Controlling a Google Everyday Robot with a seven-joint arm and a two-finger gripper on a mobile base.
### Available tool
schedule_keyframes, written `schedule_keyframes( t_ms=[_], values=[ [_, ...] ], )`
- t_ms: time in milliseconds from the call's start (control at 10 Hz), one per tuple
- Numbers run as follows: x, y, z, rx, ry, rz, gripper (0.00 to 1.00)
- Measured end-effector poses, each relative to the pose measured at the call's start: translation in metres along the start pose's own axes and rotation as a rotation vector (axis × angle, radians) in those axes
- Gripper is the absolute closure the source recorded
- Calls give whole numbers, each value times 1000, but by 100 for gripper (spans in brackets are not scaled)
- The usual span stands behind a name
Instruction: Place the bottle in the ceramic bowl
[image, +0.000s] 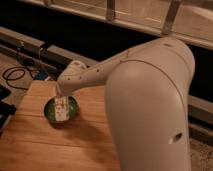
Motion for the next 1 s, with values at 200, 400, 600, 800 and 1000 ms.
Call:
schedule_keyframes(
  t_ms=[200, 400, 600, 800, 1000],
  values=[
    [-6, 4, 15, -110, -25, -21, 100],
    [-15, 16, 28, -163, -39, -43, 100],
    [-19, 38, 36, -220, -55, -78, 100],
    [-19, 46, 38, -228, -52, -91, 99],
    [-18, 44, 38, -227, -51, -89, 83]
  ],
)
